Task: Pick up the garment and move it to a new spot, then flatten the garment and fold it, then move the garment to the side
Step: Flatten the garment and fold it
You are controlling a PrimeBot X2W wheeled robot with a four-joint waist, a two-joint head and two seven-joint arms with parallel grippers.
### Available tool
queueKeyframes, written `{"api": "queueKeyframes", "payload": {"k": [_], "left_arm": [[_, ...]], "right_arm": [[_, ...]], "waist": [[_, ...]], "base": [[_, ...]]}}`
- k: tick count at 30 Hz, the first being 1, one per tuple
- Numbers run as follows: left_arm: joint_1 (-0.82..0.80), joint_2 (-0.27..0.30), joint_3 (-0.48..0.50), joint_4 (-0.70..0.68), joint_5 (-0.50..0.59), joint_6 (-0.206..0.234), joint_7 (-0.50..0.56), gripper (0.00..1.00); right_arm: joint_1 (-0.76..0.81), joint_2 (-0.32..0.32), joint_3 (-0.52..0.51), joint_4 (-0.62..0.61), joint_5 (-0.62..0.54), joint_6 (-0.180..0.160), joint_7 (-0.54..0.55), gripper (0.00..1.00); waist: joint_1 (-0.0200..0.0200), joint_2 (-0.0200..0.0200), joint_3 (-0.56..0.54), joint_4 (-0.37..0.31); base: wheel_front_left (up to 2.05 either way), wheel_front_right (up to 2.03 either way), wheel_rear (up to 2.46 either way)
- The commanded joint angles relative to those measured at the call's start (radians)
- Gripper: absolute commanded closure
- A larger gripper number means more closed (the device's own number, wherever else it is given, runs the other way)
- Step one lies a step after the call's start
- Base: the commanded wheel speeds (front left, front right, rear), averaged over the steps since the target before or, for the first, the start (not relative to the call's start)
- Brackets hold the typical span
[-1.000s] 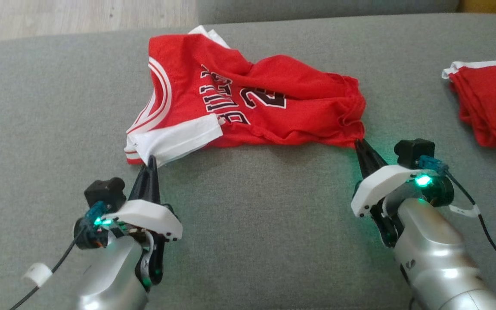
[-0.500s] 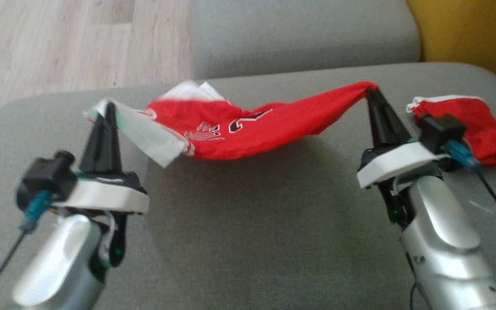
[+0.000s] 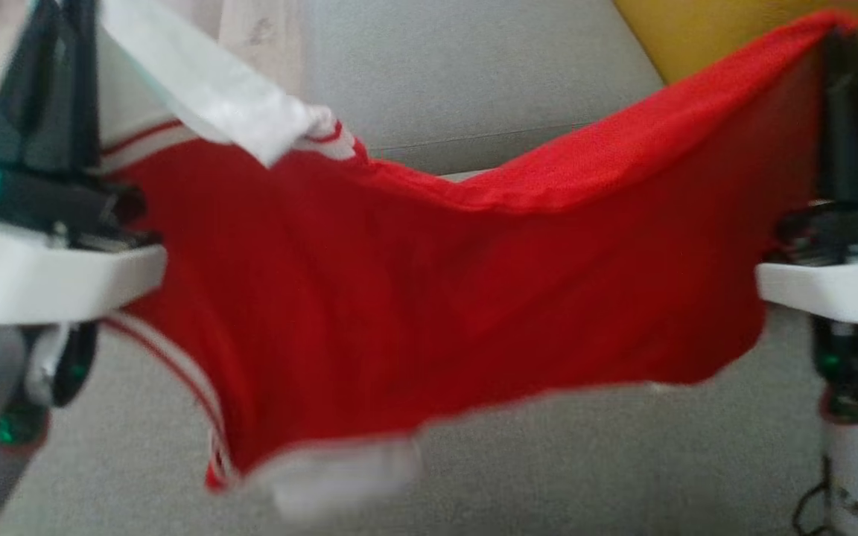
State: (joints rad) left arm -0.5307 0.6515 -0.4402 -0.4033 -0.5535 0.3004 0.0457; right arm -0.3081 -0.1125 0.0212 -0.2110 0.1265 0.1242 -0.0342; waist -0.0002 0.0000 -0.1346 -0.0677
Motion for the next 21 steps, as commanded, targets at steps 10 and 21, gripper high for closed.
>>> {"api": "queueKeyframes", "payload": {"k": [10, 21], "left_arm": [[-0.189, 0.078, 0.042, 0.009, -0.022, -0.042, 0.149, 1.0], [-0.503, -0.041, -0.032, 0.428, 0.02, -0.146, 0.128, 1.0]], "right_arm": [[-0.042, -0.053, -0.057, -0.214, -0.002, 0.007, 0.187, 1.0], [-0.421, -0.072, 0.071, 0.28, 0.004, 0.007, 0.146, 1.0]], "waist": [[0.0002, 0.0, 0.076, -0.018], [0.0002, 0.0, 0.273, 0.0]], "base": [[0.0, 0.0, 0.0], [0.0, 0.0, 0.0]]}}
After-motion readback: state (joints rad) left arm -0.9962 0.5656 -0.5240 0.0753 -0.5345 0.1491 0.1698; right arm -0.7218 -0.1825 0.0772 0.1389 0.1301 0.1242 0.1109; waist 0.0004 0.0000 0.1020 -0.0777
